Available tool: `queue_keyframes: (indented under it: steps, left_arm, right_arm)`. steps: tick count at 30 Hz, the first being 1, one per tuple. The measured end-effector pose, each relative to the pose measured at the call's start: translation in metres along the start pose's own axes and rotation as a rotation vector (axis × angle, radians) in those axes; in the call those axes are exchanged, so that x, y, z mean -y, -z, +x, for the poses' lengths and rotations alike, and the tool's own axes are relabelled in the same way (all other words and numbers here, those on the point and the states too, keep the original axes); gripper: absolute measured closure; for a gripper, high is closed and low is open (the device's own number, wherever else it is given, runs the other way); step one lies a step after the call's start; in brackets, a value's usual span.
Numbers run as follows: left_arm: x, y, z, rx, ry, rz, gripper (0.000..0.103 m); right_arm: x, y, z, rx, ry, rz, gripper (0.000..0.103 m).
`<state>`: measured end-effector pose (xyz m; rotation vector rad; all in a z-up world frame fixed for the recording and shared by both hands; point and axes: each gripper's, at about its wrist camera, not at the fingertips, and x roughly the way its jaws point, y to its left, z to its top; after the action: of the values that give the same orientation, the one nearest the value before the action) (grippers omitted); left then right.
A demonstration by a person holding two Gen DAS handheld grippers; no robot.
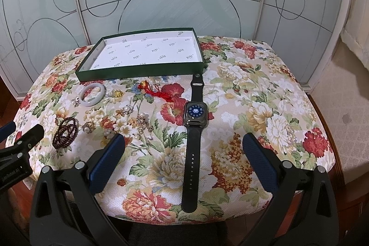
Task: Organize jewelry
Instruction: 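Grasp the dark brown bead bracelet with the left tool while the right tool grasps the black smartwatch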
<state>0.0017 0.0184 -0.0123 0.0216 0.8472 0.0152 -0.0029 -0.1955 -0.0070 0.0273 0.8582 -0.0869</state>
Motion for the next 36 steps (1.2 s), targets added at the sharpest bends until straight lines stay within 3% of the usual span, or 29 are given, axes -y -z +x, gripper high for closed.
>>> queue_keyframes:
  steps: [13, 19, 20, 23, 24, 36]
  left_arm:
    - [-0.024, 0.002, 0.055, -0.093, -0.039, -0.026, 0.004]
    - [-0.028, -0.006, 0.073, -0.085, -0.07, -0.041, 0.004]
    - [-0.028, -0.008, 0.075, -0.074, -0.079, -0.037, 0.004]
    - [-0.032, -0.011, 0.082, -0.077, -0.069, -0.057, 0.004]
    - [-0.034, -0.012, 0.084, -0.084, -0.062, -0.073, 0.004]
    - [-0.037, -0.006, 0.095, -0.098, -0.011, -0.065, 0.004]
  right_arm:
    - [0.014, 0.006, 0.042, -0.076, -0.003, 0.013, 0.002]
    - [0.011, -0.008, 0.07, -0.087, -0.006, 0.015, 0.002]
    - [0.009, -0.011, 0.074, -0.089, 0.001, 0.014, 0.003]
    - [0.011, -0.016, 0.09, -0.111, 0.027, 0.019, 0.022]
    - [0.013, -0.017, 0.094, -0.123, 0.025, 0.029, 0.022]
    - [0.023, -0.02, 0.119, -0.162, 0.01, 0.083, 0.015]
